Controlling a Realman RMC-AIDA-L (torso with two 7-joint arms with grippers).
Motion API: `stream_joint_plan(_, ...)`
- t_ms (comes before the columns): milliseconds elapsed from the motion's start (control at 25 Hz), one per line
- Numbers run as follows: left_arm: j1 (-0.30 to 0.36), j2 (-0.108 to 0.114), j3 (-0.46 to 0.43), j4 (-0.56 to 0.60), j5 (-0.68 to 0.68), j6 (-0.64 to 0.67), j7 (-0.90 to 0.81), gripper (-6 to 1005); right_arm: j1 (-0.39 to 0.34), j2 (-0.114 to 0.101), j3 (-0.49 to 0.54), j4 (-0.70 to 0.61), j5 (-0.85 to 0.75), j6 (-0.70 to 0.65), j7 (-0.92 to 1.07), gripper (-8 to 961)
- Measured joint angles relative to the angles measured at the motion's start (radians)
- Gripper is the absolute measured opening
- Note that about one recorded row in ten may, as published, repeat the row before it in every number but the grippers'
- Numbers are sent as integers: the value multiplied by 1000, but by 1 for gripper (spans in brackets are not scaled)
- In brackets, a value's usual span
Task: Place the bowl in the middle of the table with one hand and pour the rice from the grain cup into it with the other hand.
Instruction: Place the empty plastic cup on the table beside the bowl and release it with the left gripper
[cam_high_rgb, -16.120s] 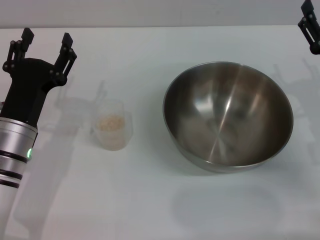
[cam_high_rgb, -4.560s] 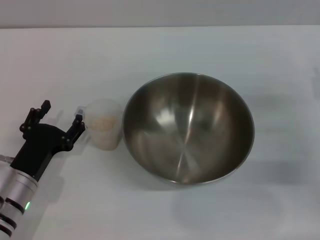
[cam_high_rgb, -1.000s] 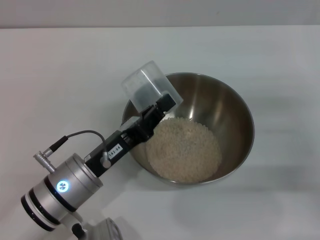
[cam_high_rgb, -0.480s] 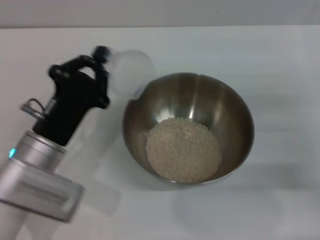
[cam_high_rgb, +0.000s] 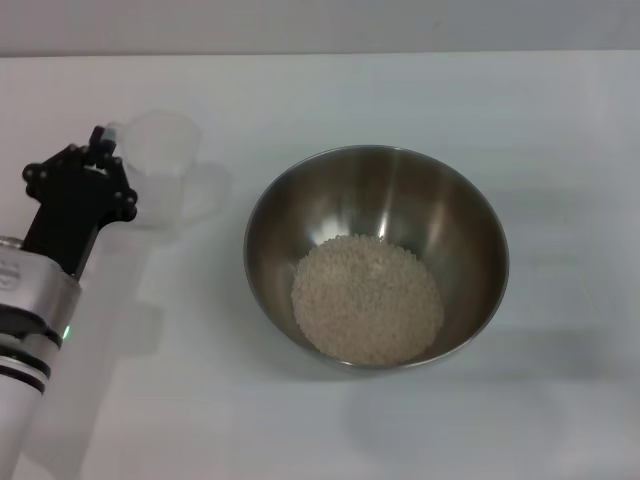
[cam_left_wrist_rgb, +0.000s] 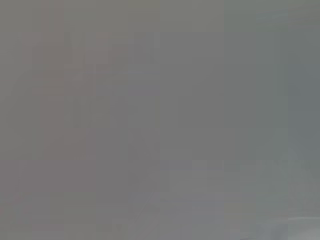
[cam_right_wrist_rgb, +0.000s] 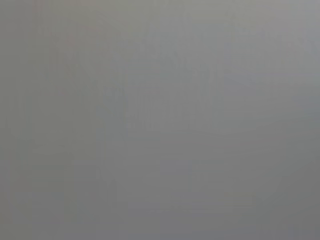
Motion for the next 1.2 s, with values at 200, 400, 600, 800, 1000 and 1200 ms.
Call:
stream_joint_plan(200,-4,1,-3,2,-55,-83,-80,83,3,0,0,0,-1,0,5,495)
stream_joint_plan(400,-6,1,-18,2,-61,-143,-94,87,5,0,-2,0,-4,-1,6,495)
stream_joint_plan(600,-7,1,-18,4,-63,-158,-97,91,6,0,-2,-1,-5,-1,6,495)
stream_joint_plan(800,-7,1,-16,9,-64,-159,-98,95,6,0,-2,-1,-5,-1,7,495)
stream_joint_plan(1000,1,1,-12,11,-64,-160,-100,99,9,0,-2,-1,-5,-1,8,494)
stream_joint_plan(1200,13,3,-8,13,-58,-160,-101,295,18,-1,1,-1,-5,1,8,494)
